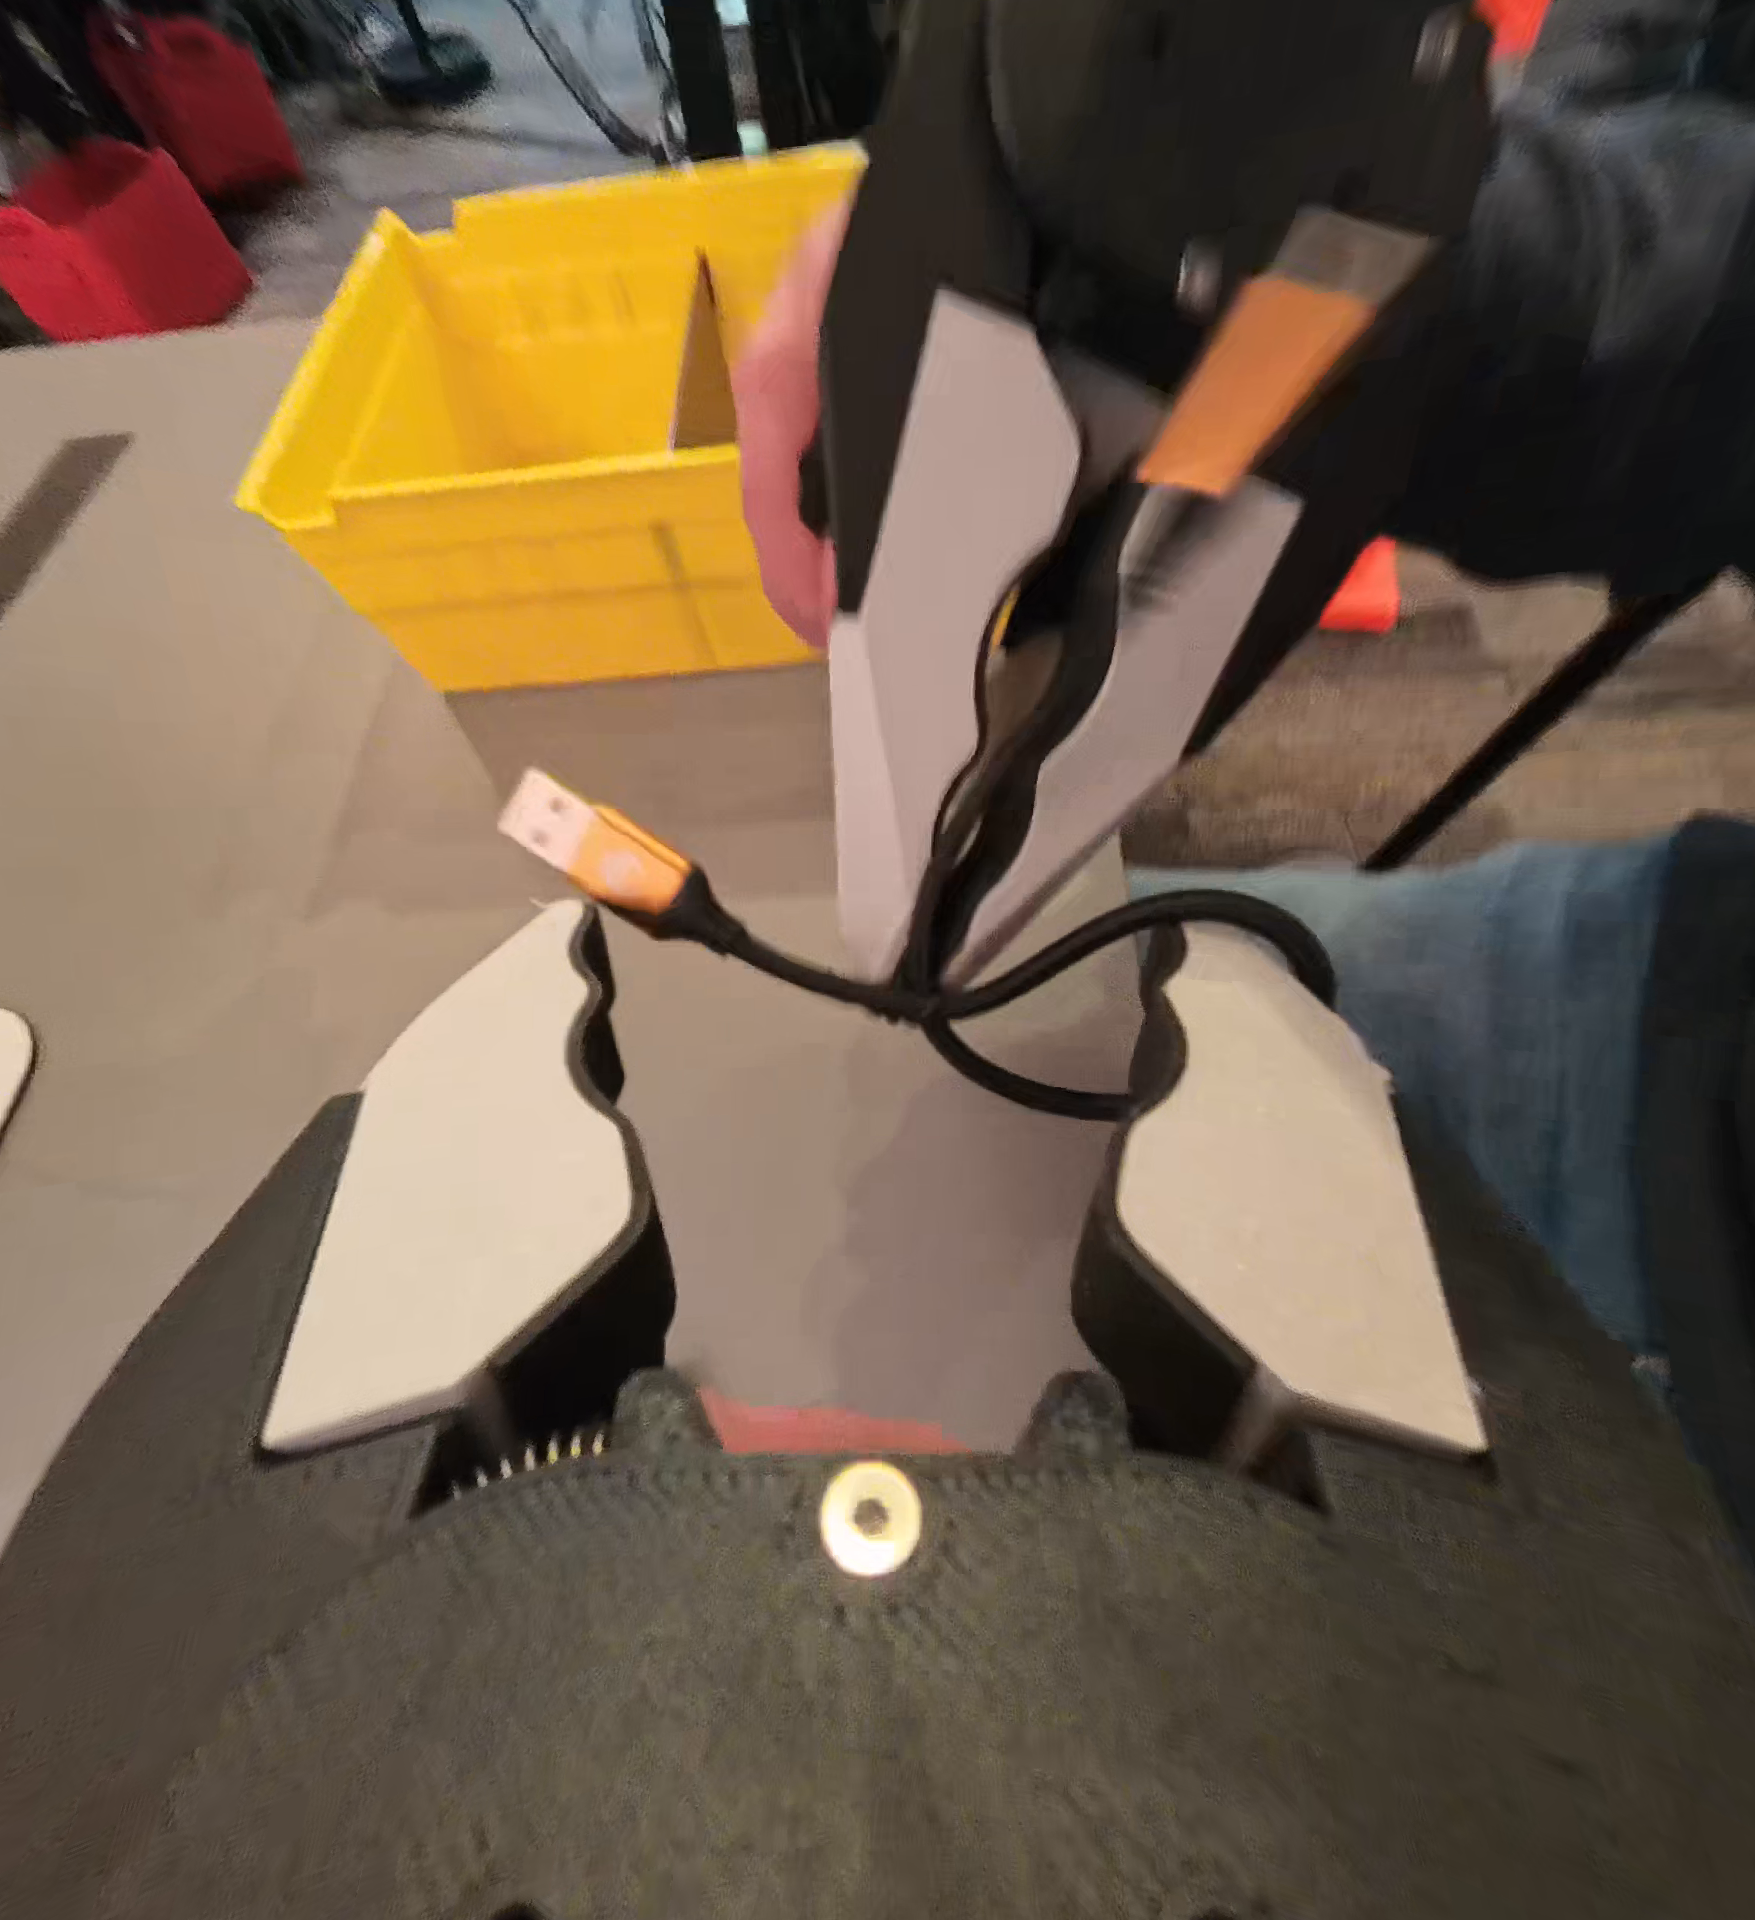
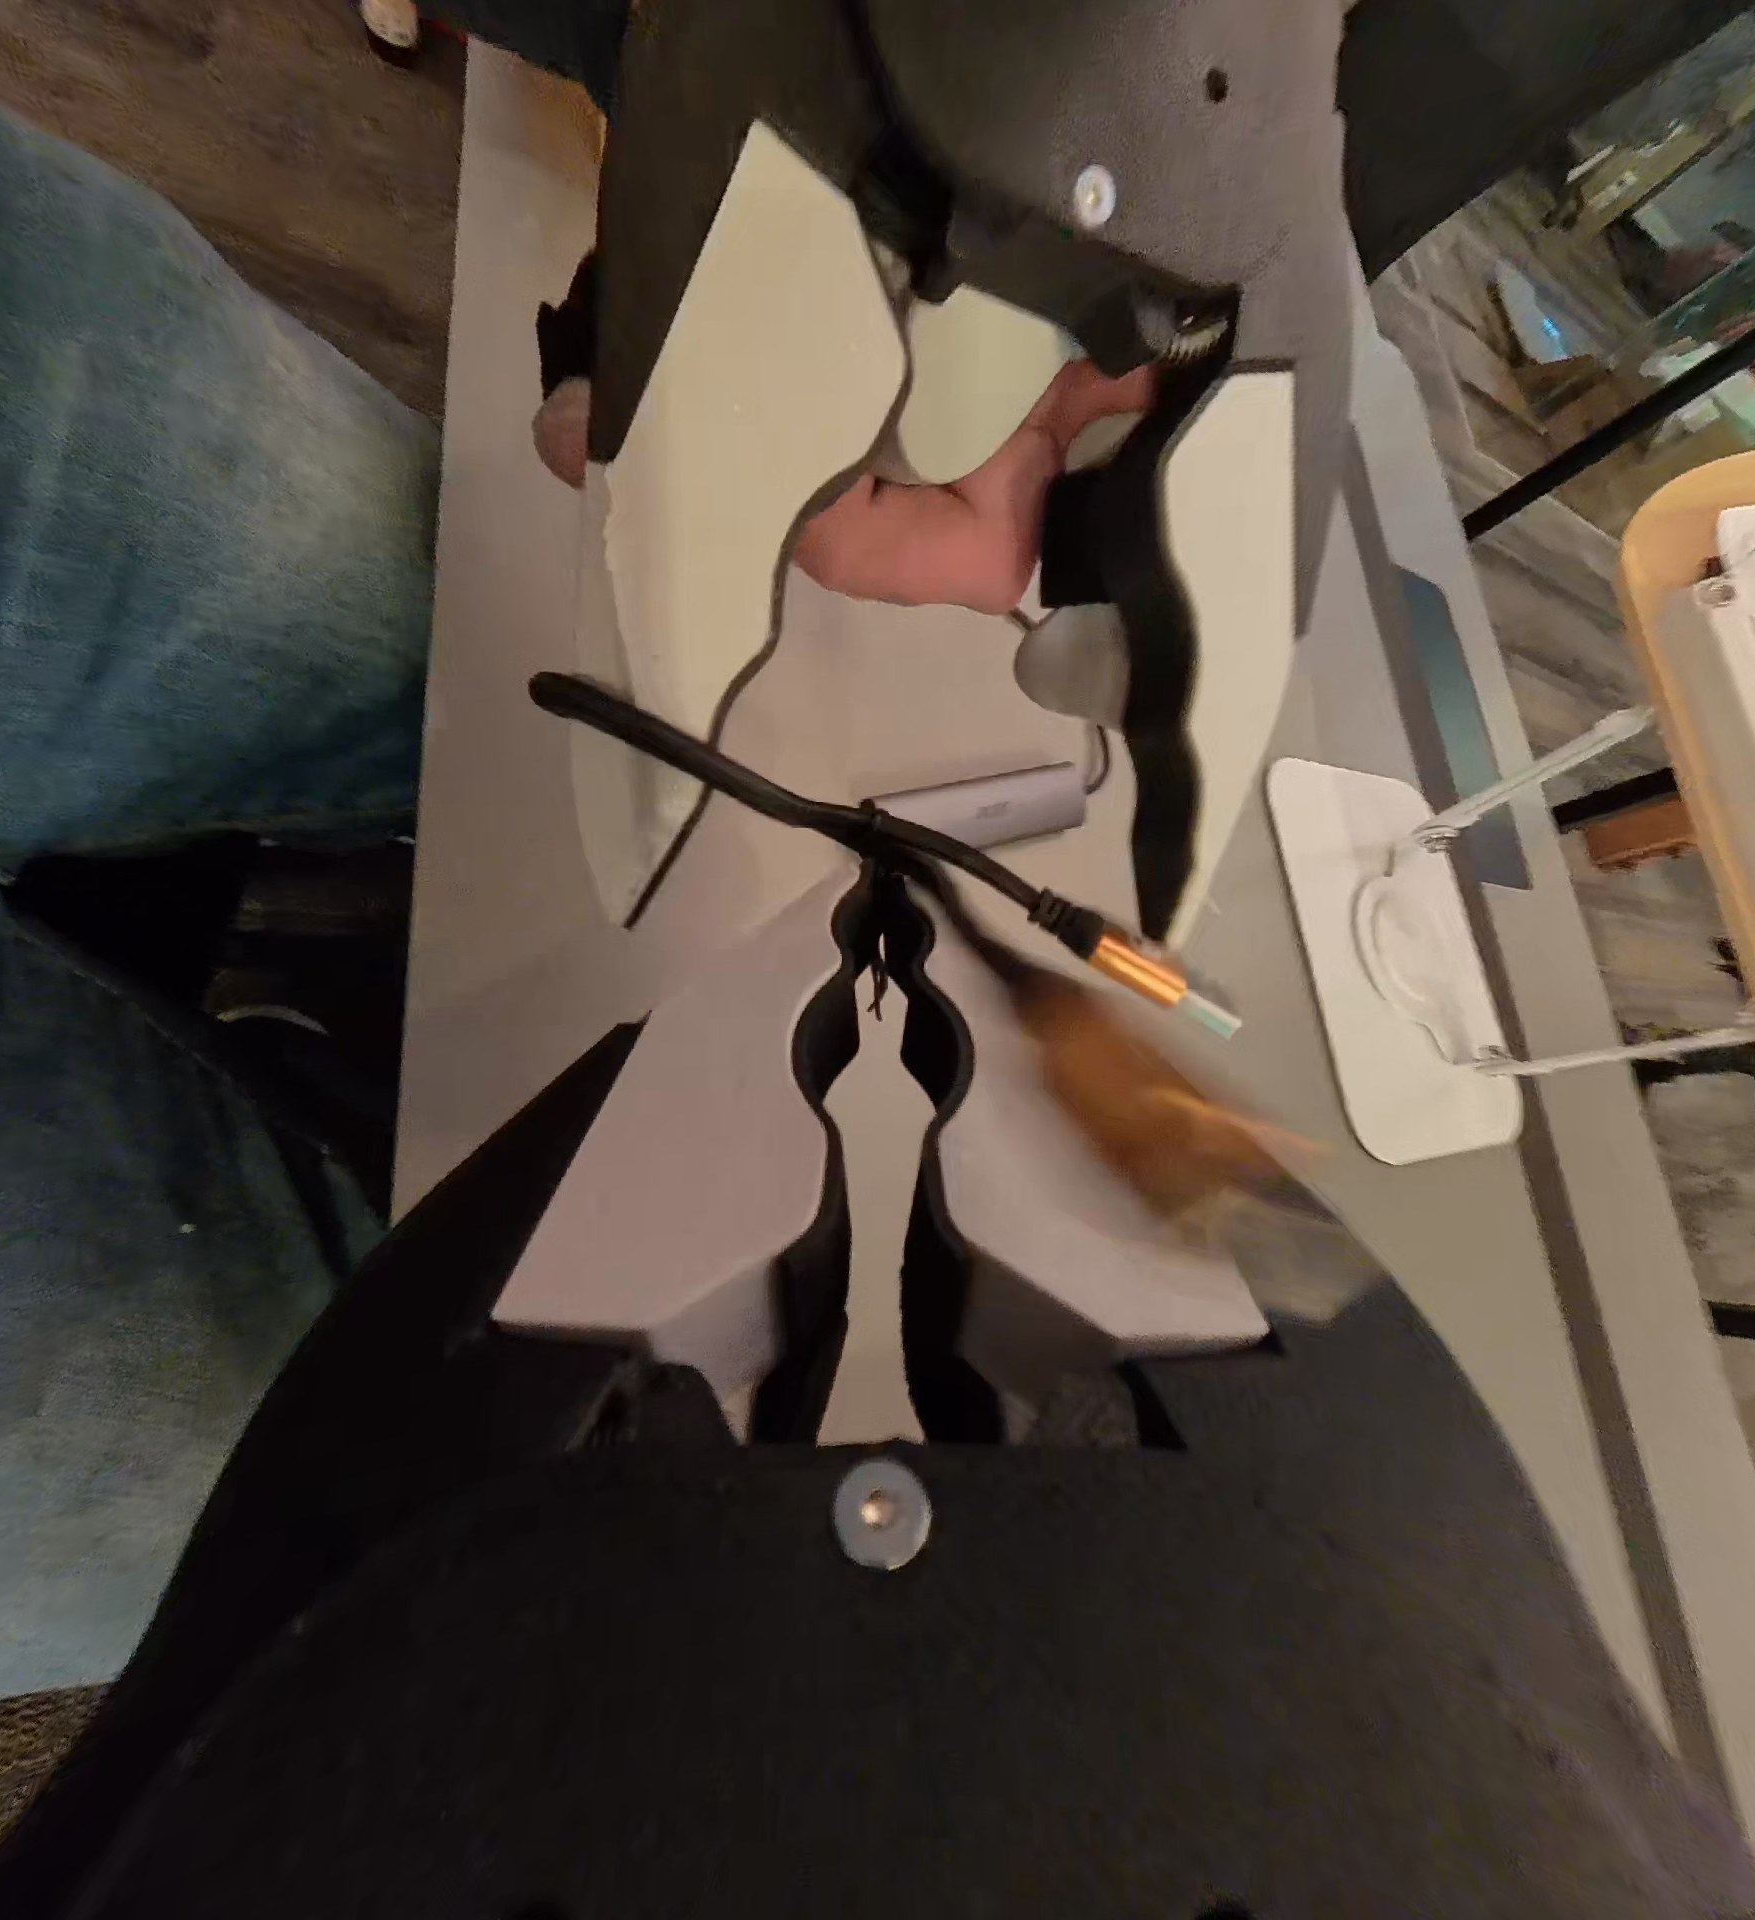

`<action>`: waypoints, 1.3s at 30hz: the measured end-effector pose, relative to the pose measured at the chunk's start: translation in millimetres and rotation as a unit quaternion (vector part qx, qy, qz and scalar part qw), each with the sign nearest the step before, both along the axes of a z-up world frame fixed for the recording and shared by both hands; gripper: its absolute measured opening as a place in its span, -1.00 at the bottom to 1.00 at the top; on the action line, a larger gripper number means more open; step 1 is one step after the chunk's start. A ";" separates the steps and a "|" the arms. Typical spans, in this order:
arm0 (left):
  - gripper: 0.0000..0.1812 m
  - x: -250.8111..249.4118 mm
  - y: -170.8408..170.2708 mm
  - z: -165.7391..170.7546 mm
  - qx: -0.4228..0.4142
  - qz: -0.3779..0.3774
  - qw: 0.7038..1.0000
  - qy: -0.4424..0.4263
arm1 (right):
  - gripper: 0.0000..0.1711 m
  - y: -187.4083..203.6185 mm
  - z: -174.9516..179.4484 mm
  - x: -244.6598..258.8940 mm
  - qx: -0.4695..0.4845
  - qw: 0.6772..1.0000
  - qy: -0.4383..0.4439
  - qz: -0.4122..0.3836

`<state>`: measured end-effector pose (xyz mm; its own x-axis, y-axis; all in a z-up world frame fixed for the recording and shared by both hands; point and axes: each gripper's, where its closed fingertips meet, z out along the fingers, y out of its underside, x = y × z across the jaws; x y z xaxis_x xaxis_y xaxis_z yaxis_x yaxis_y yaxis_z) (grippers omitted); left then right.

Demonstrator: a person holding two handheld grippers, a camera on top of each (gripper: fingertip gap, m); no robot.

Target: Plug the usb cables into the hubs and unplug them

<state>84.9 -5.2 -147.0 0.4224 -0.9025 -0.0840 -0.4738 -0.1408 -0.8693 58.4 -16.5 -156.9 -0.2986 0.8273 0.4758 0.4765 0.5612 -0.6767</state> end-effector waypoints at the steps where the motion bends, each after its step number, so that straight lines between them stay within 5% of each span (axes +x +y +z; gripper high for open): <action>1: 0.06 2.5 -0.8 4.8 -0.002 -0.001 1.000 -0.019 | -1.00 -1.9 -1.7 -1.1 -0.012 1.000 -0.002 0.004; 7: 0.19 -1.4 14.3 17.5 0.054 0.054 0.997 -0.027 | -1.00 -4.4 -7.2 -1.3 -0.051 0.999 -0.011 0.012; 13: -0.11 -9.7 22.1 35.1 0.053 0.065 0.992 -0.089 | -1.00 -16.2 -6.3 -0.2 -0.088 0.995 -0.006 0.043; 22: -0.17 -42.1 62.0 -1.5 0.008 0.183 0.983 -0.002 | -1.00 -23.8 6.8 -4.6 -0.054 0.997 0.018 0.059; 35: -0.29 -47.9 43.7 -27.3 0.031 0.092 0.980 0.172 | -1.00 -11.8 9.9 6.5 -0.057 0.998 0.015 0.036; 39: -0.61 -48.0 39.2 -26.0 0.055 0.067 0.978 0.189 | -1.00 -7.0 4.3 9.3 -0.040 0.999 -0.012 0.019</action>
